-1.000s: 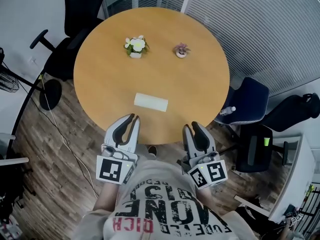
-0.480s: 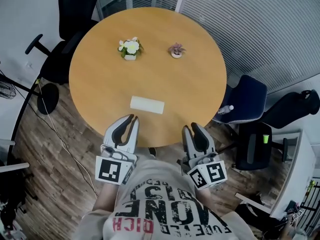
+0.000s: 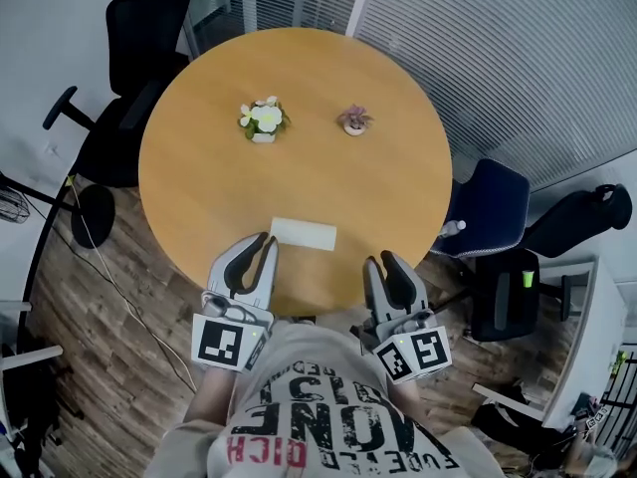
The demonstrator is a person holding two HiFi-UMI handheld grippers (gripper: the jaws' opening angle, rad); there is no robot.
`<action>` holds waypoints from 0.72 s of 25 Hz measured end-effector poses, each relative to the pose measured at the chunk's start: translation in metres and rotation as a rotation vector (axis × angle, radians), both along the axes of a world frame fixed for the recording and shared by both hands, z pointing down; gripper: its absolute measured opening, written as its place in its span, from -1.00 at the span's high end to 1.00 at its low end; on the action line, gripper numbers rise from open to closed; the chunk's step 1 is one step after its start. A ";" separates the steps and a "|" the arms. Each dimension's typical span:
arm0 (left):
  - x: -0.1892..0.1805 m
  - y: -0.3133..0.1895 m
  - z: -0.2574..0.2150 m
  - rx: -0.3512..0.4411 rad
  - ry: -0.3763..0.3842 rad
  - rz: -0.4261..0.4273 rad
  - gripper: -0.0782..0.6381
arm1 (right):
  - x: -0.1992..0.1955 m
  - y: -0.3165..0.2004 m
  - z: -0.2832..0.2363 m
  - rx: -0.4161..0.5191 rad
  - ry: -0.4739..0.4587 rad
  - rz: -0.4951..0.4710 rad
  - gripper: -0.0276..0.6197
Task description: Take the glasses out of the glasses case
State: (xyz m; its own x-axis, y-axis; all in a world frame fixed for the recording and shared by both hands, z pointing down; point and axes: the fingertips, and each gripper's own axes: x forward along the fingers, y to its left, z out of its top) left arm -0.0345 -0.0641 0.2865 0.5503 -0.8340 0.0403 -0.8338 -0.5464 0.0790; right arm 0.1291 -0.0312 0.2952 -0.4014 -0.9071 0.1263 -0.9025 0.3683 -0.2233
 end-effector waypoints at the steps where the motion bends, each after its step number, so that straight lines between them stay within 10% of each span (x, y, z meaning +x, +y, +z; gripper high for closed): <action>1: -0.003 -0.004 -0.001 0.000 -0.001 0.007 0.65 | -0.004 -0.002 -0.001 0.001 0.001 0.005 0.65; 18: -0.025 -0.025 0.017 -0.035 -0.005 0.074 0.65 | -0.030 -0.013 0.019 -0.040 0.005 0.062 0.65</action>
State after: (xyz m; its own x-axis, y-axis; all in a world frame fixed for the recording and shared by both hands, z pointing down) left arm -0.0595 -0.0895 0.3037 0.6105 -0.7888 0.0719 -0.7914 -0.6038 0.0954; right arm 0.0990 -0.0441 0.3139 -0.3438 -0.9244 0.1648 -0.9244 0.3024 -0.2324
